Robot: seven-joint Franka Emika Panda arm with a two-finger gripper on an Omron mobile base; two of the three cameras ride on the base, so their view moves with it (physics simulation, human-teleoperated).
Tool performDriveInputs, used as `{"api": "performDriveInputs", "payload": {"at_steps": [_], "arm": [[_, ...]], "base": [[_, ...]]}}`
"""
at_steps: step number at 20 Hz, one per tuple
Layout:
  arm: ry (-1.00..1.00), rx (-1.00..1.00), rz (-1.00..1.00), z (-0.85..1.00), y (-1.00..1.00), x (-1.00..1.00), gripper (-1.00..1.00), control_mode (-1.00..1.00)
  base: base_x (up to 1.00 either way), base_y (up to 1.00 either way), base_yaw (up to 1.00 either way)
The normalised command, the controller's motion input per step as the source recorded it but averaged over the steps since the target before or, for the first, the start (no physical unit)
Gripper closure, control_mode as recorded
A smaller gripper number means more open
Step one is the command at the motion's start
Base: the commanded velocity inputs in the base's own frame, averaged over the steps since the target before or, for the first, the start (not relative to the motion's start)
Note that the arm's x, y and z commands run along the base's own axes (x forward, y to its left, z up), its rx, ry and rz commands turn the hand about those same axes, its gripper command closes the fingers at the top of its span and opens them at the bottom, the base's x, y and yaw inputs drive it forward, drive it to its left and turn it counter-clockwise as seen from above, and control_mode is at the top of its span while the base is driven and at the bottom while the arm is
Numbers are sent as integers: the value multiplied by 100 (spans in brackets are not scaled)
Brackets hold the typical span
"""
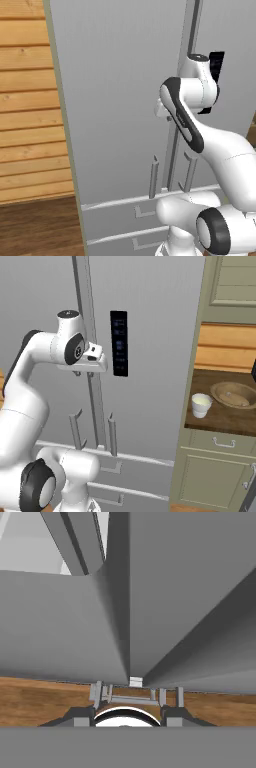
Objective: Grab a lemon wedge from the fridge and one ice cube from the ice bowl, and put them in the glass of lemonade.
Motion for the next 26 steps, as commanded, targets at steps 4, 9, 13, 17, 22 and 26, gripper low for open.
{"api": "performDriveInputs", "payload": {"at_steps": [4, 9, 13, 17, 22, 26], "arm": [[0, 2, -1, -2, -1, -48, -100, -100], [0, 5, -8, -12, -5, -93, -100, -100], [2, 0, -7, -36, -2, -67, -100, -100], [1, 0, -1, -18, 0, -24, -100, -100], [0, 0, 0, 0, 0, 0, -100, 100], [0, 0, 0, 0, 0, 0, -100, 100]], "base": [[0, 0, 0], [0, 0, 0], [0, 0, 0], [0, 0, 0], [0, 0, 0], [-25, -32, 0]]}}
